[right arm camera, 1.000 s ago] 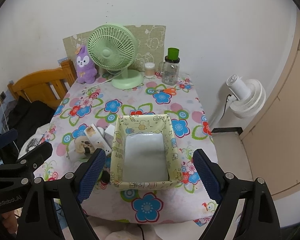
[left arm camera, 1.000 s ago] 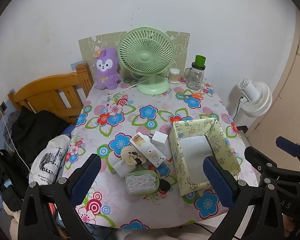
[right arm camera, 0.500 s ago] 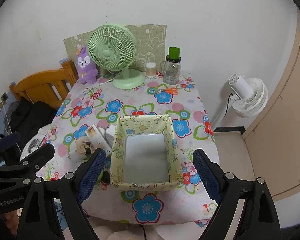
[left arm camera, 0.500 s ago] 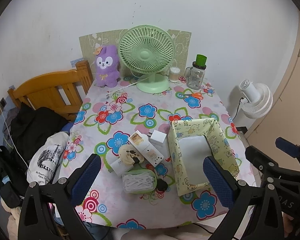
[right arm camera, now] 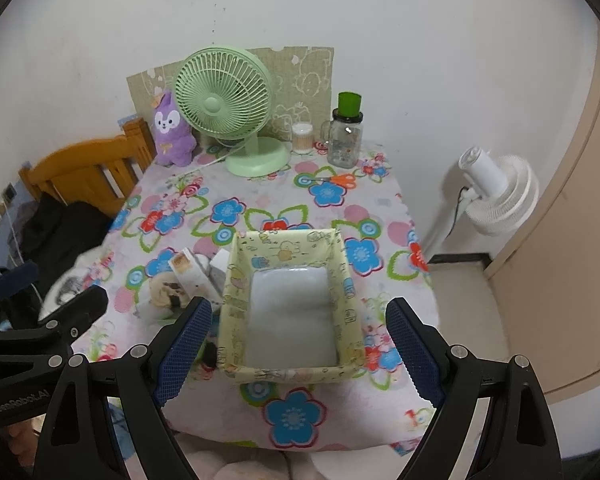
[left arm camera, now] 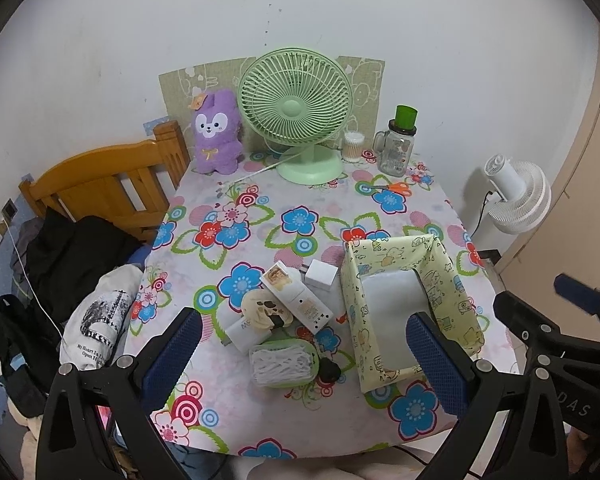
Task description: Organize rigid objects
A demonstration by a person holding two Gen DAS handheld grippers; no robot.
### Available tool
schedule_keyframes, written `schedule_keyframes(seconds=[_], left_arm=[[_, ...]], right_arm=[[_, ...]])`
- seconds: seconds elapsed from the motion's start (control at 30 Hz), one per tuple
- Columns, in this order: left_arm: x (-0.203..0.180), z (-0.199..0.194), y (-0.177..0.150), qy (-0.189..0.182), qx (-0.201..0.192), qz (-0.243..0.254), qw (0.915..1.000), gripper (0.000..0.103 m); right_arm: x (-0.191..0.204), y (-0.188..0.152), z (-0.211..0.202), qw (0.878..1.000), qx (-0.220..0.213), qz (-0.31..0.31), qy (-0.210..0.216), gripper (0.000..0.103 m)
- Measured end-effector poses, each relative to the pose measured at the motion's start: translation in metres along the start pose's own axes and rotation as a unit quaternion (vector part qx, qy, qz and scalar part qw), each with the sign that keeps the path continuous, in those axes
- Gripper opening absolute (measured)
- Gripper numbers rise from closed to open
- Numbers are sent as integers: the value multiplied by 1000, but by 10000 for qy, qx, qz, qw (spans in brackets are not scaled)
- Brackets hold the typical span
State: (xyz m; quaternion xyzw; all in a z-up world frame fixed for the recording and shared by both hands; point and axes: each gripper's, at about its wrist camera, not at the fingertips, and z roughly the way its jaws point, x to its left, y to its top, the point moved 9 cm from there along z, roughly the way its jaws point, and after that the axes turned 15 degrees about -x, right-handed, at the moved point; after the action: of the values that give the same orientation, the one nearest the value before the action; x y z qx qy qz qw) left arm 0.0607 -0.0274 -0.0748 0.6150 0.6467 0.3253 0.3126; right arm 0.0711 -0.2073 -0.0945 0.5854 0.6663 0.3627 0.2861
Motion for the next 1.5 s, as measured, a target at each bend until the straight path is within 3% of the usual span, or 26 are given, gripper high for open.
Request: schedule_keyframes(seconds=[0.6,0.7,0.8,1.03,1.37,1.5], left_arm=[[5,5,-6,43,120,93,9999,103],[8,7,-8,35,137,145,9998,103],[10,11,-10,-38,204,175,9996,103],[23,31,-11,-318,377,300,9983,103],[55,71,-12,-602,765,556,9937,103],[68,88,-17,-712,887,726,9909,103]], right_arm=[[9,9,0,9975,-305,374,512,91],[11,8,3,9995,-188,118,225,91],[15,6,5,9997,-160,-15,206,91],[24,4,19,9990,-44,330,304,91],[70,9,49,9991,-109,133,397,91],[87,4,69,9992,62,81,396,91]])
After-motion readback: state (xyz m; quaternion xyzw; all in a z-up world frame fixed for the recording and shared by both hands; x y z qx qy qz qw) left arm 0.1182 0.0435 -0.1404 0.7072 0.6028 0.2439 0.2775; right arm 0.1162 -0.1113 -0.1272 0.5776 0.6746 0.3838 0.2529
